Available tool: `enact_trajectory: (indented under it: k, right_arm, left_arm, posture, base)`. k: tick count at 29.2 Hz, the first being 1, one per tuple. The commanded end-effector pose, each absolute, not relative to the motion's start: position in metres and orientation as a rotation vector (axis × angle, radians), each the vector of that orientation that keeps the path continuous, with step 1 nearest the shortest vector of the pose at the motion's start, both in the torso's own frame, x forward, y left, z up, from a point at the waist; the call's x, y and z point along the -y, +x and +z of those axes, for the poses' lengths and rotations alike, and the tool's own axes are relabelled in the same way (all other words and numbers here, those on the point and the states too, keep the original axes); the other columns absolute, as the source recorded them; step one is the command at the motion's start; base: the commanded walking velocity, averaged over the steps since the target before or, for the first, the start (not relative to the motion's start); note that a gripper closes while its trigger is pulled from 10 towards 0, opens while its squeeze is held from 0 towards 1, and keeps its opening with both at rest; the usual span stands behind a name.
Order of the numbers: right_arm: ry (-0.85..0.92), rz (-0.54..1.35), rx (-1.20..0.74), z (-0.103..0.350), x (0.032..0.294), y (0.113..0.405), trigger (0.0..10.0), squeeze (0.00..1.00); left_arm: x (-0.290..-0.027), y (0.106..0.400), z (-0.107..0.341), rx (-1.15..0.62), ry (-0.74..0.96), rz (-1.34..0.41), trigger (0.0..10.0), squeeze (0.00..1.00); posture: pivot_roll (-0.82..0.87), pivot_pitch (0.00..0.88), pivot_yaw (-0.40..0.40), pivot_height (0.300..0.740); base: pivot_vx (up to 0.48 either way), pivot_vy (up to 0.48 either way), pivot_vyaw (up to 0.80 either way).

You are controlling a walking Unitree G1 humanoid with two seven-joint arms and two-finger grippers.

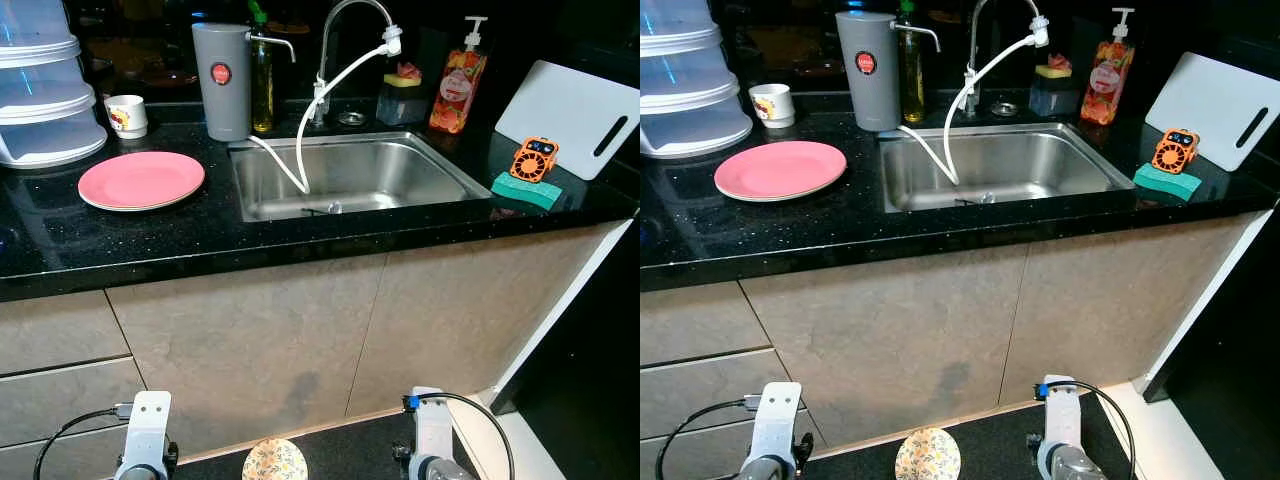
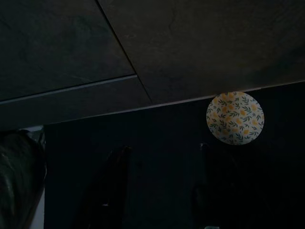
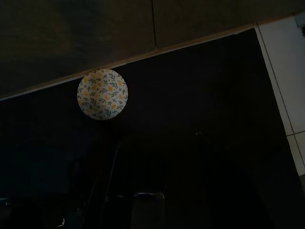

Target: Kitchen organization

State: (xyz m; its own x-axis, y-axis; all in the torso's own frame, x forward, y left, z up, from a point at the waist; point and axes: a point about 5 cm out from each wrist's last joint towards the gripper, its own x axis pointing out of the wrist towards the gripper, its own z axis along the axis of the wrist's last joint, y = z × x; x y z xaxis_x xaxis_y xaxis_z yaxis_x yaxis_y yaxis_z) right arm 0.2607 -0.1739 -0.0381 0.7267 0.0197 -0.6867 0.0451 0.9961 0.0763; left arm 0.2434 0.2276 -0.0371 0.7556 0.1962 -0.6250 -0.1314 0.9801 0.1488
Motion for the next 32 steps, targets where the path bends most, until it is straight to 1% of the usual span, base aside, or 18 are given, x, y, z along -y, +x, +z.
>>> enact_trajectory:
  k: [1,9,15,18,20,27,32]
  right_arm:
    - [0.088,-0.014,-0.762,-0.039,0.173,0.260,10.0,0.00]
    - [0.074,-0.016,-0.770,-0.040,0.173,0.258,10.0,0.00]
    - [0.067,-0.012,-0.768,-0.039,0.173,0.260,10.0,0.00]
    - [0.065,-0.007,-0.764,-0.037,0.172,0.263,10.0,0.00]
    - [0.075,-0.009,-0.768,-0.037,0.171,0.264,10.0,0.00]
    - [0.089,-0.010,-0.764,-0.034,0.169,0.268,10.0,0.00]
    - [0.092,-0.012,-0.763,-0.033,0.169,0.268,10.0,0.00]
  left_arm:
    - [-0.231,0.238,-0.040,-0.713,0.101,0.189,10.0,0.00]
    - [-0.225,0.233,-0.046,-0.737,0.068,0.188,10.0,0.00]
    - [-0.221,0.236,-0.045,-0.737,0.047,0.171,10.0,0.00]
    - [-0.222,0.241,-0.041,-0.714,-0.061,0.222,10.0,0.00]
    - [-0.223,0.244,-0.039,-0.705,-0.048,0.222,10.0,0.00]
    - [-0.219,0.251,-0.035,-0.686,-0.101,0.179,10.0,0.00]
    - [-0.219,0.255,-0.031,-0.666,-0.076,0.165,10.0,0.00]
  posture:
    - [0.01,0.051,-0.035,0.740]
    - [0.03,0.018,-0.034,0.740]
    - [0.04,0.000,-0.044,0.740]
    - [0.05,0.000,-0.048,0.740]
    - [0.05,0.000,-0.048,0.740]
    - [0.06,0.000,-0.039,0.740]
    - [0.07,0.000,-0.041,0.740]
  base:
    - [0.000,0.000,0.00]
    - [0.000,0.000,0.00]
    - [0.000,0.000,0.00]
    - [0.000,0.000,0.00]
    - [0.000,0.000,0.00]
    - [0.000,0.000,0.00]
    - [0.000,0.000,0.00]
